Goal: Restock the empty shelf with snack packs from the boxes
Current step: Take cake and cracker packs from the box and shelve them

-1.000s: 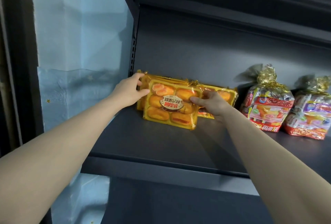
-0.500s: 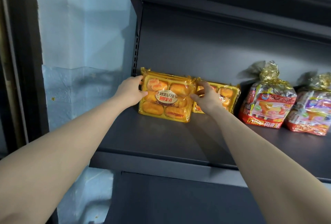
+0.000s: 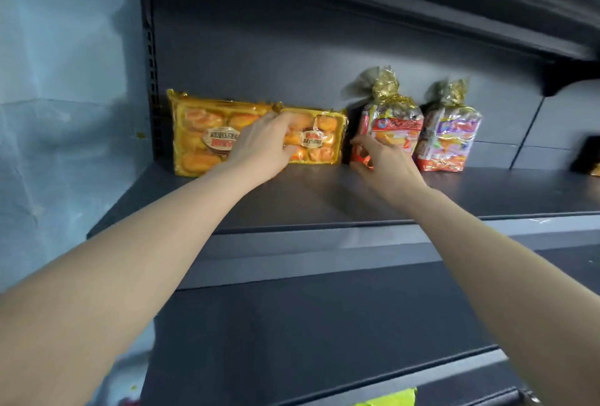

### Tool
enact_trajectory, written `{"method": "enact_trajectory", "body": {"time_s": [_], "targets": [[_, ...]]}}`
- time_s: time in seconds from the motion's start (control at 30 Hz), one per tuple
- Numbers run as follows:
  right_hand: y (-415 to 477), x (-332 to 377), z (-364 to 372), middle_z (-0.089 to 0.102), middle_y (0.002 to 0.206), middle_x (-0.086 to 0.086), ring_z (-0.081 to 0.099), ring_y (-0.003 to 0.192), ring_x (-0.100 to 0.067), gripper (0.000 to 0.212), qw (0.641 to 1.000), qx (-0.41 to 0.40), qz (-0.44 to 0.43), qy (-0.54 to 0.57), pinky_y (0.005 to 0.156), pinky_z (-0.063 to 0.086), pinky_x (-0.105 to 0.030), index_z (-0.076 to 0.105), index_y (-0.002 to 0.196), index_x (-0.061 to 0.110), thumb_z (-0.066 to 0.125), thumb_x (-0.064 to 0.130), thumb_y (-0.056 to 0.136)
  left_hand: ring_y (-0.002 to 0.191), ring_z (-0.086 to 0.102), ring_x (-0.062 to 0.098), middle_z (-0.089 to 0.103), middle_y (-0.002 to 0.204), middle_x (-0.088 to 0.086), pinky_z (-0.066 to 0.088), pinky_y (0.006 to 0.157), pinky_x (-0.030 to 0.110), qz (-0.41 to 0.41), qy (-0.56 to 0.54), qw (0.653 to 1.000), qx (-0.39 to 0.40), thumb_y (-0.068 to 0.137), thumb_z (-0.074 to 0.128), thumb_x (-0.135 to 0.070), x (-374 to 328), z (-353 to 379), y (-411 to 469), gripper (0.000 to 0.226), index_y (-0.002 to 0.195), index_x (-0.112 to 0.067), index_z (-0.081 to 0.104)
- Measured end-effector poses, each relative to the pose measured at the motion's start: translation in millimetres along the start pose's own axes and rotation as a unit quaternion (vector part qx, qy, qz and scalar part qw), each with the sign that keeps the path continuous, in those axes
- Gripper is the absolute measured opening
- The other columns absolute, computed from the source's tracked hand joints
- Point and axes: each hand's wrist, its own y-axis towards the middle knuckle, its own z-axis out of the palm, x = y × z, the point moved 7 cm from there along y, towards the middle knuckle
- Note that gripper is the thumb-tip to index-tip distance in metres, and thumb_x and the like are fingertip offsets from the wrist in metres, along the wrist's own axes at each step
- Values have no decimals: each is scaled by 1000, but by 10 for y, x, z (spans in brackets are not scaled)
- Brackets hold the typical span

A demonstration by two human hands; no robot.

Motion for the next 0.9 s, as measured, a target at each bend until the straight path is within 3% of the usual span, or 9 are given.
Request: {"method": "enact_trajectory", "body": {"time_s": [0.37,0.63,0.9], "targets": [[-1635,-1919,-889,64,115,-5,62,97,-29,38,990,-24,84,-106,78,53,-42,56,130,21,63,30,94,104,60,19,60,124,-1,49,86,35,179,-108,977,45,91,67,-24,-2349,1176,-151,38,128,-23,58],[-3307,-3368,-1007,64,110,-7,63,97,-33,38,980,37,152,-120,78,54,-43,58,129,18,64,26,93,98,62,22,62,114,-5,53,82,43,185,-194,956,119,90,67,-22,-3865,2581,-856,34,123,-28,60],[-4879,-4258,-407,62,117,-4,61,103,-31,36,962,132,228,-76,78,52,-40,57,131,18,60,24,96,104,59,28,62,116,1,44,81,37,185,-206,925,262,87,70,-18,-4736,4102,-2087,37,123,-23,62]]}}
